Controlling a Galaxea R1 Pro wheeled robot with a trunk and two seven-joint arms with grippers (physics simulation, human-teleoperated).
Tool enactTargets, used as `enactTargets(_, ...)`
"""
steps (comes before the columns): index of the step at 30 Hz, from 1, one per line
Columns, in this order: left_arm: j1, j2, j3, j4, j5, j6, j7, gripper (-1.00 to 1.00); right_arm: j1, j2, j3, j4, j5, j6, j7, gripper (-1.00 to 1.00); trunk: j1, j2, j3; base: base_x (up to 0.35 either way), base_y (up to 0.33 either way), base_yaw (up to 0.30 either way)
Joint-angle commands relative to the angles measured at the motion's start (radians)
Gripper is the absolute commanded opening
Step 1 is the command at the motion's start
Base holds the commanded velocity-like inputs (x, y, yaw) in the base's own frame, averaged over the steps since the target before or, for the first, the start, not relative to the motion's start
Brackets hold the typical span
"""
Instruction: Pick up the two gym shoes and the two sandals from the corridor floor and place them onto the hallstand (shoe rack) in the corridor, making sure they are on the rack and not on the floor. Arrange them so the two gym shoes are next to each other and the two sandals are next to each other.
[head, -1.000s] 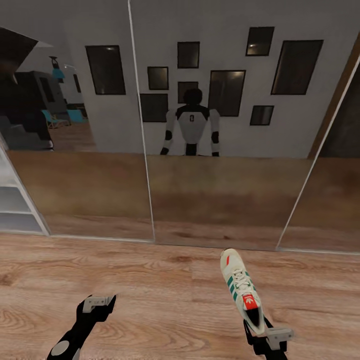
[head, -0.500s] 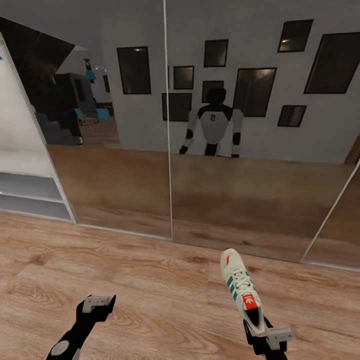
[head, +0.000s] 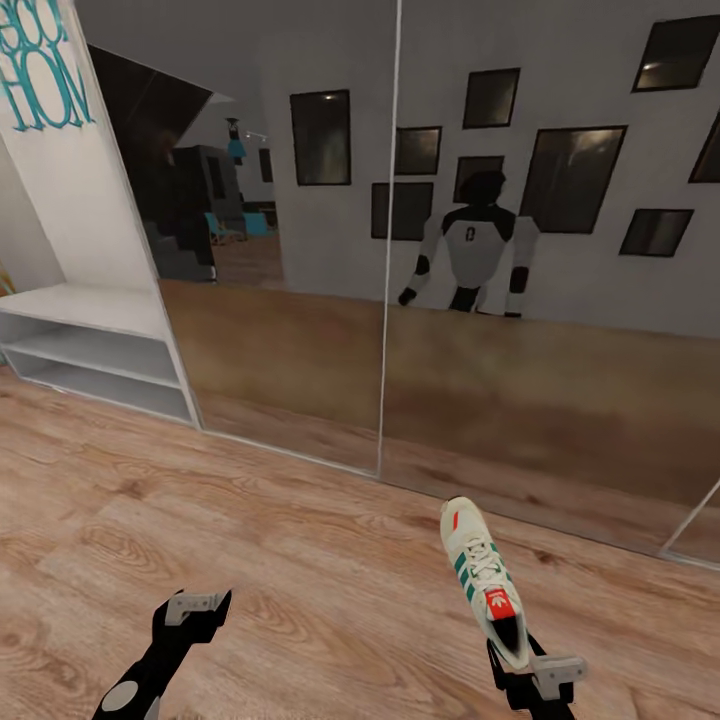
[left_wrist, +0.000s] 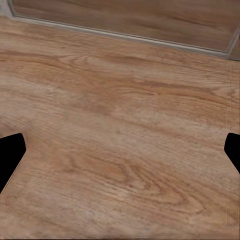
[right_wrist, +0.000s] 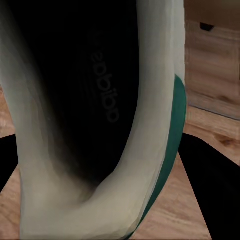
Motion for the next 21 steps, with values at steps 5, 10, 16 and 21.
enactTargets(5, -0.001, -0.001, 0.007, 0.001, -0.005, -0.003, -0.008, 1.0, 0.0, 0.0, -0.009, 0.0, 0.002, -0.003, 0.008, -1.0, 0.0, 0.0, -0.004, 0.0, 0.0, 0.279)
enactTargets(10, -0.001, -0.001, 0.007, 0.0, -0.005, -0.003, -0.008, 1.0, 0.0, 0.0, -0.009, 0.0, 0.002, -0.003, 0.008, -1.0, 0.0, 0.0, -0.006, 0.0, 0.0, 0.279)
enactTargets(16, -0.001, -0.002, 0.006, -0.001, -0.005, -0.003, -0.008, 1.0, 0.0, 0.0, -0.009, 0.0, 0.002, -0.003, 0.008, -1.0, 0.0, 0.0, -0.01, 0.0, 0.0, 0.279)
enactTargets(21, -0.001, -0.002, 0.006, 0.0, -0.005, -0.003, -0.008, 1.0, 0.0, 0.0, -0.009, 0.0, 0.003, -0.003, 0.008, -1.0, 0.0, 0.0, -0.013, 0.0, 0.0, 0.279)
